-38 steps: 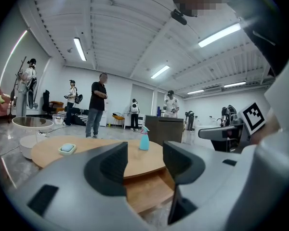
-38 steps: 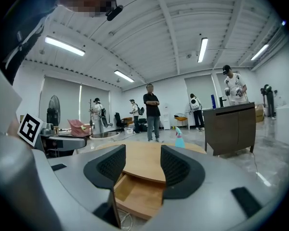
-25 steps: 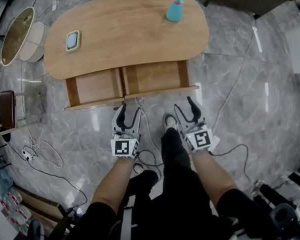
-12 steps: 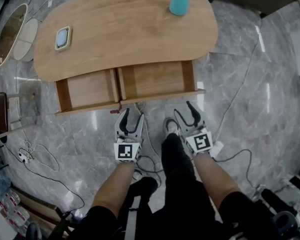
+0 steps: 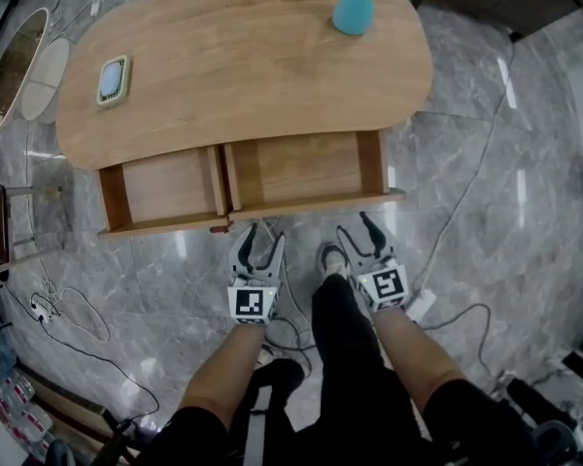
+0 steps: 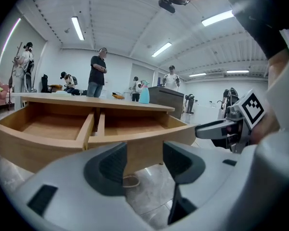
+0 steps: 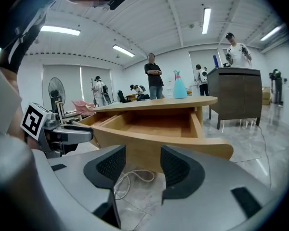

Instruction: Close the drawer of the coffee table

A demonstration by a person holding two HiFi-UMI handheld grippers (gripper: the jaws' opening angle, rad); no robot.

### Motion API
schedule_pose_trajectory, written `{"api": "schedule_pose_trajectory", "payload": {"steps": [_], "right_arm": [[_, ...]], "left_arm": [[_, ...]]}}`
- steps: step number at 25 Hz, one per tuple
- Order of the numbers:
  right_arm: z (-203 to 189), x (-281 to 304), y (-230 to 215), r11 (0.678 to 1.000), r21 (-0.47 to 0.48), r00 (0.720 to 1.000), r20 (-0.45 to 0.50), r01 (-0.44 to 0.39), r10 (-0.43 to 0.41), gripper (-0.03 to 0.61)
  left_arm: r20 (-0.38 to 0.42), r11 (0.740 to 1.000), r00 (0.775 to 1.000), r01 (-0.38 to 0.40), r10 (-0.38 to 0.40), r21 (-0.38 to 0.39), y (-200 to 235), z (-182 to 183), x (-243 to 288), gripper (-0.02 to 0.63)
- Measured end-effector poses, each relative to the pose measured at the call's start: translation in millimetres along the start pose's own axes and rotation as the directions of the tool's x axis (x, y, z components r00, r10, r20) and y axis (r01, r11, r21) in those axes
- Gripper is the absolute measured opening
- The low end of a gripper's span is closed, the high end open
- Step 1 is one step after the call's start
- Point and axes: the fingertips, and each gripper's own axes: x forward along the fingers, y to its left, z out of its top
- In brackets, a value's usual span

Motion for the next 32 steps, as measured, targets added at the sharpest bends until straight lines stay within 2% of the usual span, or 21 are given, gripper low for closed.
{"api": "schedule_pose_trajectory", "payload": {"steps": [7,12,21,25,32], "right_arm": [[-14,14,-10,1.000,-0.003,1.000,-0.021,-0.001,0.001,0.202],[-13,19,-20,1.000,-0.005,1.000,-0.006,0.015,-0.016,0.202],[-13,19,-21,0.999,0.051,1.000,0.001,0.017,-0.017,0.201],[2,23,-20,0.999,0.032,0.999,0.037,0.006,-0.007,0.201],[25,37,-30,1.000,0.023,0.997,0.081,0.017,-0.019,0.201]], "left_arm": [[-0.023,1.000,1.000,-0.001,0.001,-0.003,3,-13,19,0.227],[-0.006,0.999,1.000,-0.029,0.029,-0.037,4,-10,23,0.225],[-0.043,0.996,0.999,-0.026,0.023,-0.080,4,-9,24,0.225],[-0.020,0.993,0.999,-0.046,0.044,-0.111,10,3,29,0.225],[0.007,0.995,0.999,-0.043,0.044,-0.086,19,19,45,0.225]]}}
